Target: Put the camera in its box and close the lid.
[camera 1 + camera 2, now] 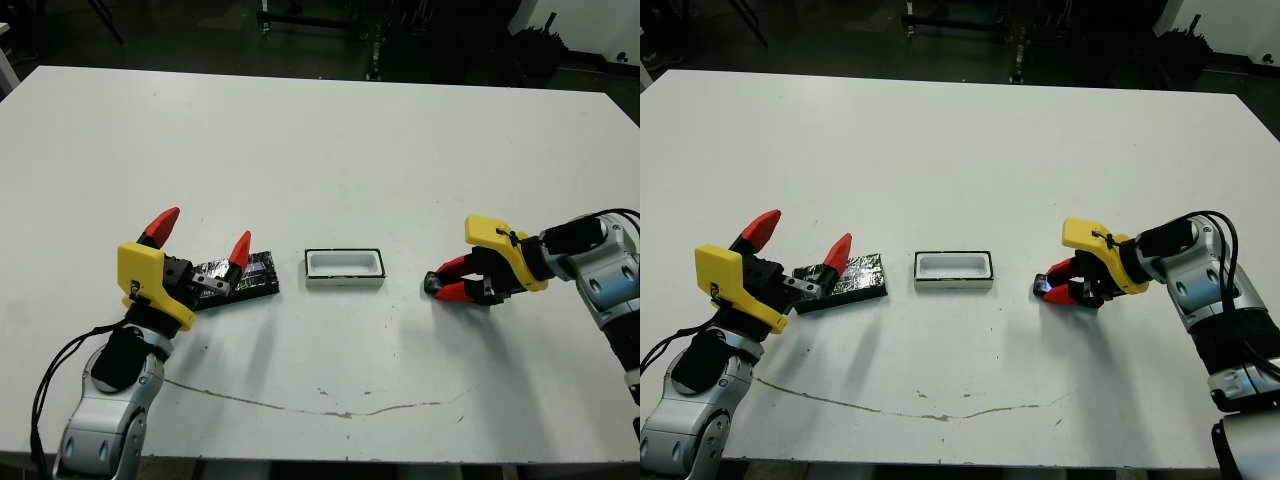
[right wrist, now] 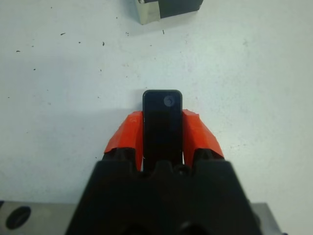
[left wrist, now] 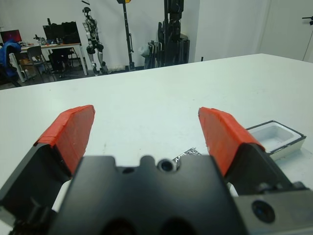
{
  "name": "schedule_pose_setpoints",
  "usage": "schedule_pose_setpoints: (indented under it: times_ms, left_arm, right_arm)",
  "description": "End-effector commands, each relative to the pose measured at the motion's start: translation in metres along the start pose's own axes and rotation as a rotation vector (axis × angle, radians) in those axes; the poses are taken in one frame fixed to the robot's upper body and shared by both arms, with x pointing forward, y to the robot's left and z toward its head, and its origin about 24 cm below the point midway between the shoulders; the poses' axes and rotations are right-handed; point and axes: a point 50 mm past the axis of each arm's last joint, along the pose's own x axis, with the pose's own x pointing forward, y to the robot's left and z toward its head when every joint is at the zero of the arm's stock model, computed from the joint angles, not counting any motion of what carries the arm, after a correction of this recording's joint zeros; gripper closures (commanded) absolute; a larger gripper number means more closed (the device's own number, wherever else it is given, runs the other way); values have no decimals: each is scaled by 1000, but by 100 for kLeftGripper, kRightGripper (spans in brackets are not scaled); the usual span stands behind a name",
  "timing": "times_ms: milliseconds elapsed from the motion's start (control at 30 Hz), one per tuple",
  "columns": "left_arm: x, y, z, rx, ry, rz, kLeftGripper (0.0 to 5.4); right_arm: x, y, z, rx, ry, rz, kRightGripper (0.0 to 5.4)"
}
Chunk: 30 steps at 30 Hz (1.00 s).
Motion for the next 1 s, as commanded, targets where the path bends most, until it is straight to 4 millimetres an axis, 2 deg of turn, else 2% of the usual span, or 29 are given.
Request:
schedule_pose_setpoints:
  times_ms: [33, 267, 367, 433, 733, 1000]
  left_arm:
    - [-3, 1, -3, 10, 25, 8, 0]
    - [-3, 2, -4, 13, 25, 8, 0]
    - [-3, 2, -4, 10, 26, 8, 0]
    - [-3, 2, -4, 12, 27, 4, 0]
    - [-5, 0, -5, 7, 32, 9, 0]
    - [-5, -1, -5, 4, 23, 10, 0]
  right_arm:
    - [-6, 0, -4, 19, 21, -29, 375]
    - [-17, -11, 17, -48, 18, -126, 375]
    - [-23, -18, 31, -101, -63, -150, 375]
    - [-26, -24, 39, -71, -106, -152, 375]
    - [-27, -52, 75, -21, -240, -62, 375]
    - [-20, -57, 119, -158, -279, 6, 375]
